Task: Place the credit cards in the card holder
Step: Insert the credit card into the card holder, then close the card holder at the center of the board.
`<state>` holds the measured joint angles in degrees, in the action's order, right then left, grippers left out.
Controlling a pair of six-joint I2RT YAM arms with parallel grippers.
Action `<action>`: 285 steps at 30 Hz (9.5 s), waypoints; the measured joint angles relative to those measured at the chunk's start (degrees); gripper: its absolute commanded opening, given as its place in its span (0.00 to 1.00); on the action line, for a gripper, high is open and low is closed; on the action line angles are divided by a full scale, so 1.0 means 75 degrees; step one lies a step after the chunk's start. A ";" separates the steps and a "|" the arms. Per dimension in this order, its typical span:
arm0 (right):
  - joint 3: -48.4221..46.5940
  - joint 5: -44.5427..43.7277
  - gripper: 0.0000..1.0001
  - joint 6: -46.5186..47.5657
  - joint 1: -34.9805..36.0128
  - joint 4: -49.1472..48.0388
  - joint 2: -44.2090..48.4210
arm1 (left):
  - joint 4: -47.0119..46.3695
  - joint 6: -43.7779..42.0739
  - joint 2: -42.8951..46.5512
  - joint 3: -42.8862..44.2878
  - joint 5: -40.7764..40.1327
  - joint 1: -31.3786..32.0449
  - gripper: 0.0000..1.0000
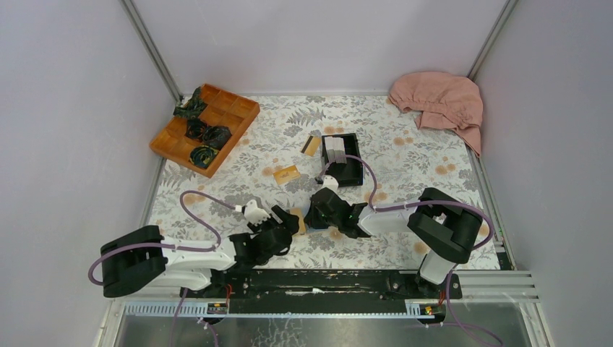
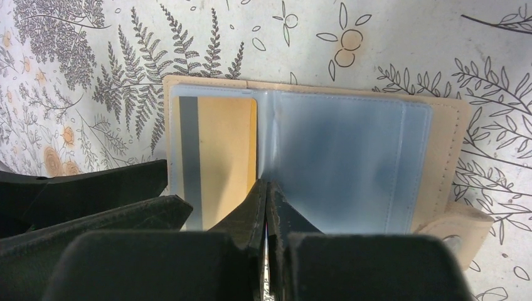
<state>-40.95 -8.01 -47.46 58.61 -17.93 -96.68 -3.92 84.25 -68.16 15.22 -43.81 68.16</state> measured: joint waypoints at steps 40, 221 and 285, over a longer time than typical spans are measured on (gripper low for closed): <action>0.0000 0.0076 0.00 0.0041 0.0000 -0.0082 -0.0047 | -0.3063 -0.1574 0.1326 -0.1818 0.1032 0.0122 0.60; 0.1932 -0.1644 0.21 0.0087 -0.0099 0.1947 0.2856 | 0.2597 -0.3646 -0.3229 0.4712 0.1148 0.1629 0.77; 0.1749 -0.1469 0.24 0.0137 -0.0061 0.2527 0.3249 | 0.1498 -0.1279 -0.3378 0.3590 -0.0079 0.1513 0.21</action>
<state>-27.83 -19.03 -46.44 58.15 1.02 -72.31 7.31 74.65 -93.49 42.15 -44.40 79.50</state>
